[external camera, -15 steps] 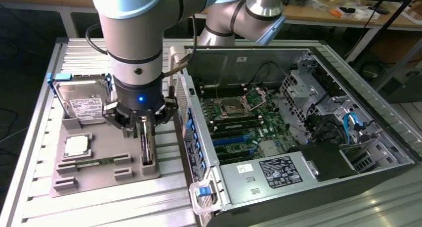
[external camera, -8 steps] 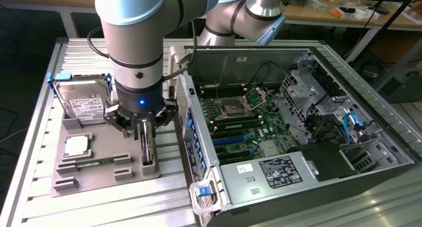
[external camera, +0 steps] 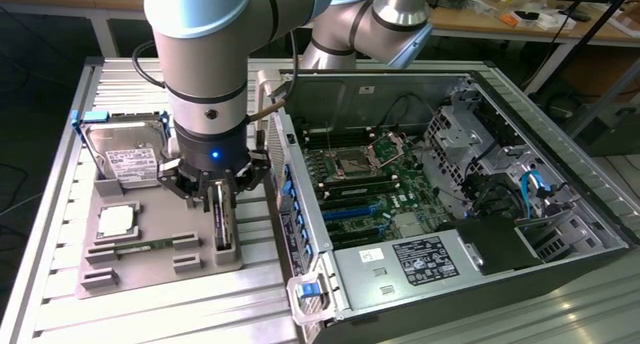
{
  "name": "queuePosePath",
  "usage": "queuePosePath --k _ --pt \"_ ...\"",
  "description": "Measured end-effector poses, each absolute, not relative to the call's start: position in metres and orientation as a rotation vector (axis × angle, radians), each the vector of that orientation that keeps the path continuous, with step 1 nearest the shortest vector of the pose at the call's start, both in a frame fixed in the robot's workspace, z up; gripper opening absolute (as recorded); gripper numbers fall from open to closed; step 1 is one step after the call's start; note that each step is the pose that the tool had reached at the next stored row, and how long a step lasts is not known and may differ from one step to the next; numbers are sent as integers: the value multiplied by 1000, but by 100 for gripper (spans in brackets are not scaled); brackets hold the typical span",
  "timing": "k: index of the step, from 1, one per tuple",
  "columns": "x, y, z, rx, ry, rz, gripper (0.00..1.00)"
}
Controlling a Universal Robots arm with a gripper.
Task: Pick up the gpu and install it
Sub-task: 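Pick up the gpu and move the gpu toward the slot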
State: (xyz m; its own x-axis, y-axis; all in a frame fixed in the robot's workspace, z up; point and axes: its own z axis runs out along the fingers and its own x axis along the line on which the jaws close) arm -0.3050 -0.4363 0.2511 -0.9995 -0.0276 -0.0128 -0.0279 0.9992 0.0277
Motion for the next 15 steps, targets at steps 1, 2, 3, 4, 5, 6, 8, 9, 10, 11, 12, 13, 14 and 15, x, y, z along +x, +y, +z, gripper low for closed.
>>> queuePosePath --k 1,2,3,4,5,6,8,9,10,11,12,13,14,15 --pt "-305 -436 251 -43 3129 43 42" --pt "-305 -436 251 -43 3129 43 42" --pt "-305 -436 251 -43 3129 43 42" --pt "-305 -436 251 -44 3129 41 42" --pt "-305 -436 251 -43 3129 32 42" --pt "-305 -436 251 -43 3129 28 42" --pt "-305 -436 251 -44 3129 28 42" --pt "-305 -436 251 -44 3129 28 42" --pt "-305 -436 251 -44 3129 28 42" --pt "-305 -436 251 -44 3129 28 42" --pt "-305 -436 251 -43 3129 28 42" --pt "-305 -436 251 -44 3129 28 42" --pt "-305 -436 251 -44 3129 28 42" --pt "-305 -436 250 -44 3129 28 42"
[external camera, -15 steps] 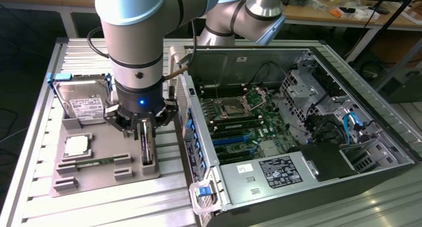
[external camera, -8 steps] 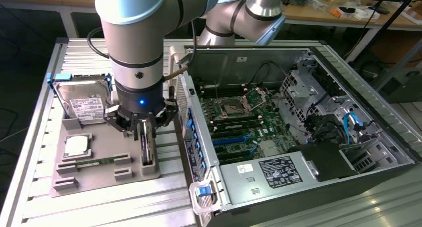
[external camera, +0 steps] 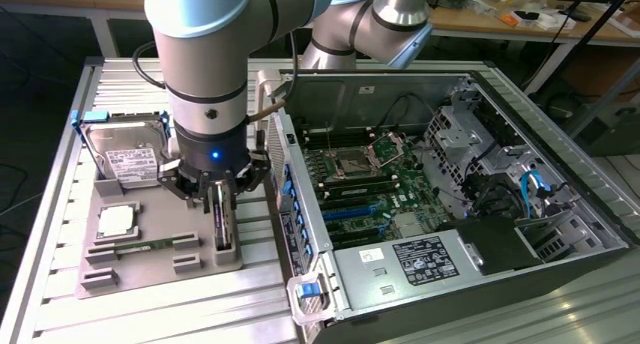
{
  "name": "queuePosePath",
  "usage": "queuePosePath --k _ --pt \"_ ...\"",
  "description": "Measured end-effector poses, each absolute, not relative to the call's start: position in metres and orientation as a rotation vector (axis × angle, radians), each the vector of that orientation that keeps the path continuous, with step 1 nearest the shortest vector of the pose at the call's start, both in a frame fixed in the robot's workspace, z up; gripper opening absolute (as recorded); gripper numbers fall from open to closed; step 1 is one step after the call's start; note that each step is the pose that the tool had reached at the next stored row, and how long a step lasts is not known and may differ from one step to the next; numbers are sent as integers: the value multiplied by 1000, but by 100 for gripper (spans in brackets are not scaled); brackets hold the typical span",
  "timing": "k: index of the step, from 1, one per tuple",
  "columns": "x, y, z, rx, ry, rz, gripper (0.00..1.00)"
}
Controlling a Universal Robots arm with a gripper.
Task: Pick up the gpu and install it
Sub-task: 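Pick up the gpu and move the gpu toward the slot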
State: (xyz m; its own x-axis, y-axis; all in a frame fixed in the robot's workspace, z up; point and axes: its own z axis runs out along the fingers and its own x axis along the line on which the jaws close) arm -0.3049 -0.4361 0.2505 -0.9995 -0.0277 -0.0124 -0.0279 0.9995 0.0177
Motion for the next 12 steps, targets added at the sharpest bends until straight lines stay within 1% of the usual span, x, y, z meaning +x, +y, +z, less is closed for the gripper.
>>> queuePosePath --k 12 --pt "-306 -434 247 -43 3129 28 42"
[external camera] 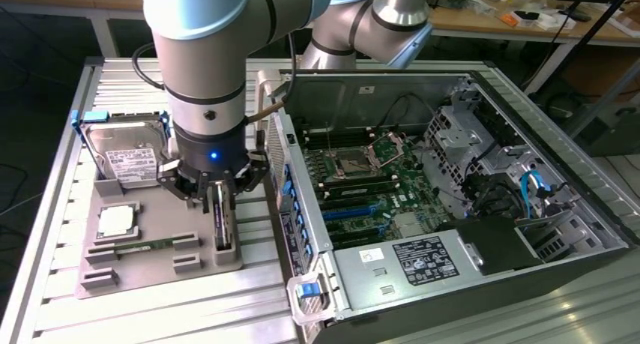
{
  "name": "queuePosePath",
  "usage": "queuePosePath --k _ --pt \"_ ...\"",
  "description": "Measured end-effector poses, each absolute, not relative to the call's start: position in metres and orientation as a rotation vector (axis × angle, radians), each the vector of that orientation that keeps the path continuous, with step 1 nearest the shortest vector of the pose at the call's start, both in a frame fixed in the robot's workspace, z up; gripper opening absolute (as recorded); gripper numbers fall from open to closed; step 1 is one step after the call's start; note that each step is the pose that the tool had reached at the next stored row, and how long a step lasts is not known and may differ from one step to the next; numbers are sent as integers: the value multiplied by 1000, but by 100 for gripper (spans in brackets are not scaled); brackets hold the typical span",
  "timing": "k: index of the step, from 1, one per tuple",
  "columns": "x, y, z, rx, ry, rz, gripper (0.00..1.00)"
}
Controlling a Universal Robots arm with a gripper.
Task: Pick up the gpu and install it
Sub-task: 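Pick up the gpu and move the gpu toward the slot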
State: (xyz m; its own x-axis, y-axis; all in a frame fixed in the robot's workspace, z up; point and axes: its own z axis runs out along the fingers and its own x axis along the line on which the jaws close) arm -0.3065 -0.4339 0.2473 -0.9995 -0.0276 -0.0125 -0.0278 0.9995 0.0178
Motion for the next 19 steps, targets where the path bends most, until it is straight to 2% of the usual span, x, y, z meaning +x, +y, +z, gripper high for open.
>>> queuePosePath --k 11,12,13,14,15,19 --pt "-307 -434 247 -43 3129 28 42" --pt "-306 -434 247 -43 3129 28 40" --pt "-306 -434 247 -43 3129 28 34" --pt "-306 -434 247 -43 3129 28 34" --pt "-306 -434 247 -43 3129 28 28" --pt "-306 -434 247 -43 3129 28 27"
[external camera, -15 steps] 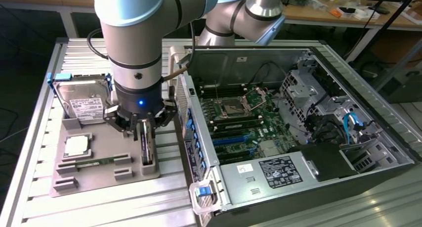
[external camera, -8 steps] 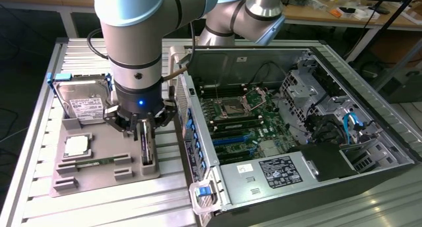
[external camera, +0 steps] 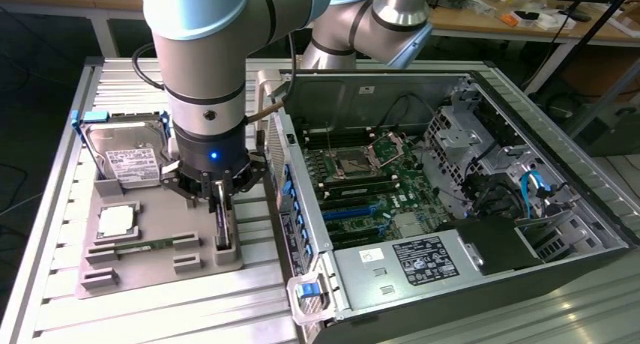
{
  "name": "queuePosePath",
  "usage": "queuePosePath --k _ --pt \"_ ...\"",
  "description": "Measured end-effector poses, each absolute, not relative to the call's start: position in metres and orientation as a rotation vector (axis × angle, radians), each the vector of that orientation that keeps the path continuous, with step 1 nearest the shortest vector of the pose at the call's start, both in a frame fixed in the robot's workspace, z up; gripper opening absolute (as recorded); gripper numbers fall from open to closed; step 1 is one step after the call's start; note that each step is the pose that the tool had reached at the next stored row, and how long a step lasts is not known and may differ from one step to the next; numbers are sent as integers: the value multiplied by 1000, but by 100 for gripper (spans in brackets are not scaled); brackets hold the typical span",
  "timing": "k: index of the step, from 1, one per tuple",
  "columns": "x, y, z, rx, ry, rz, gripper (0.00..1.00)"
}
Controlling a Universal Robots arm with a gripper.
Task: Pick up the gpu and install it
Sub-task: 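Pick up the gpu and move the gpu toward the slot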
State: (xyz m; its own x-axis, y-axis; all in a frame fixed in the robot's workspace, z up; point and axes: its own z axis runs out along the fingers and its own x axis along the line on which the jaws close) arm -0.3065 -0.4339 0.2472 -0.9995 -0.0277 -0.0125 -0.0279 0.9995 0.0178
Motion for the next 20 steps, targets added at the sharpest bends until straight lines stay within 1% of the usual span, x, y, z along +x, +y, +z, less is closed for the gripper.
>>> queuePosePath --k 13,20 --pt "-307 -434 248 -43 3129 28 27" --pt "-306 -434 262 -43 3129 26 27"
